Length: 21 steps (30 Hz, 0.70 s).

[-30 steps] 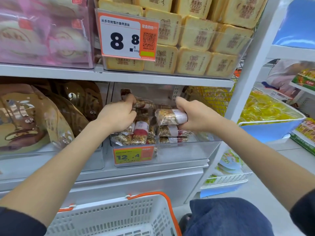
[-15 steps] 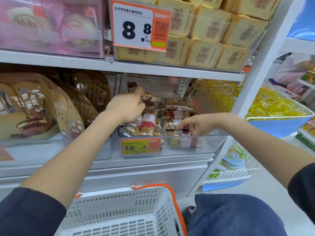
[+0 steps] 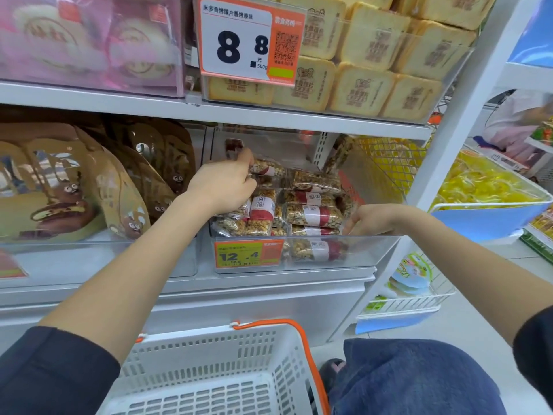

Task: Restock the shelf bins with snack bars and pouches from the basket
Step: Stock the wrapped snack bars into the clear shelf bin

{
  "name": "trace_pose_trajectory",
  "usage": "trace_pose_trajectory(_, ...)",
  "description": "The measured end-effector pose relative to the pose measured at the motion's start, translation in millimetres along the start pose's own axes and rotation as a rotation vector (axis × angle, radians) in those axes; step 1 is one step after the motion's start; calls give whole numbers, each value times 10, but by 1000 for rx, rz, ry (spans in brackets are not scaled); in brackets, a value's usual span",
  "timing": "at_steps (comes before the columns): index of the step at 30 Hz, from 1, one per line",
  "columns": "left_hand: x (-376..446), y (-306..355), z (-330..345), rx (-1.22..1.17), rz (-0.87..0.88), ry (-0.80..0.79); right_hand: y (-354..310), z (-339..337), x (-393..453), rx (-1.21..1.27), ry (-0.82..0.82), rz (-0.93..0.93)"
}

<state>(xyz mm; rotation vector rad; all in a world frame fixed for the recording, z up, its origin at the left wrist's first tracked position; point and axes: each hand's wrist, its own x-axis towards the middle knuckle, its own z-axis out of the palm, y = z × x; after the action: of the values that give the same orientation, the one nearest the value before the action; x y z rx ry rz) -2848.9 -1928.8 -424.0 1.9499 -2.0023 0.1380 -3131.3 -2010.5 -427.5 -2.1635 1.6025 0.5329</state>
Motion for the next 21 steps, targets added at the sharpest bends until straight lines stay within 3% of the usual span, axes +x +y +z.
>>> trace_pose_trajectory(2,-3,-3,3,-13,4,-5,21,-62,-88,-3,64,43)
trace_pose_trajectory(4,-9,3,-10,-37,-7,-15,-111,-140,-200,82,244,4)
trace_pose_trajectory(8,-36,41,-45,-67,-52,-12,-825,-224,-152,185,605,-291)
trace_pose_trajectory(11,-62,55,-43,-60,-65,26,-1265,-253,201,229,586,-440)
trace_pose_trajectory(16,-64,73,-49,-41,-66,32,-1399,-182,852,279,563,-342)
trace_pose_trajectory(21,-56,59,-64,-63,-71,30,-1321,-300,692,347,744,-284)
